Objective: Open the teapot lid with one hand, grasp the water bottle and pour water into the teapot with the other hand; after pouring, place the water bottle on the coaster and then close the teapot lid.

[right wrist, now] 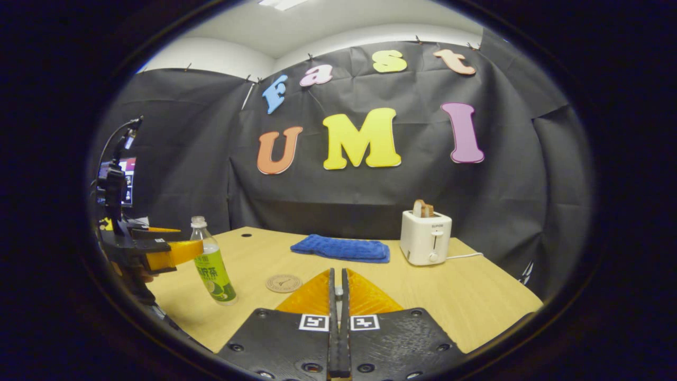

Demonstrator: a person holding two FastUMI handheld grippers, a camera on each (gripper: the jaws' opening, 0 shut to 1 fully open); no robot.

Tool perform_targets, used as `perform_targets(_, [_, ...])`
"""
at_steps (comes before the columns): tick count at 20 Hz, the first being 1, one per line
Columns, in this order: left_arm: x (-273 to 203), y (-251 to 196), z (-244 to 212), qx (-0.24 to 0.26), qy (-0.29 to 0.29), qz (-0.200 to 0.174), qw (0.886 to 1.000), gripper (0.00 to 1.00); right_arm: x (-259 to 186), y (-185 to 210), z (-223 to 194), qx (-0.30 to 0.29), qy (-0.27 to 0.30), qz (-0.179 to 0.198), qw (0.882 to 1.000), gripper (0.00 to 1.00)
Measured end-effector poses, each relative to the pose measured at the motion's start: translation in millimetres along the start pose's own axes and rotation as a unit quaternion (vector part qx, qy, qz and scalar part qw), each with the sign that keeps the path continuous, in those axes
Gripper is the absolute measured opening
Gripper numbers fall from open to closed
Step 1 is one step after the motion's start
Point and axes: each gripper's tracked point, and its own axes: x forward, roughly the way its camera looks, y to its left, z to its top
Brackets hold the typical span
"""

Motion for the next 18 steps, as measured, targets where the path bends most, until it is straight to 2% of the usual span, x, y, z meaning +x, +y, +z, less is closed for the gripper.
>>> perform_targets(3, [10, -8, -10, -0.004, 0.001, -0.019, 1.0, 0.99, 2, 1, -4, -0.003, 0.006, 0.0, 1.0, 0.0])
perform_targets(13, [37, -5, -33, 0.034, -0.018, 0.008, 0.999, 0.96, 7, 1, -12, -0.005, 0.016, -0.002, 1.0, 0.0])
perform_targets(16, [37, -10, -30, 0.033, -0.032, -0.001, 0.999, 0.81, 7, -3, -11, -0.004, 0.014, -0.006, 1.0, 0.0])
perform_targets(18, [36, -11, -31, 0.041, -0.029, 0.0, 0.999, 0.8, 7, -7, -9, -0.003, 0.013, -0.008, 1.0, 0.0])
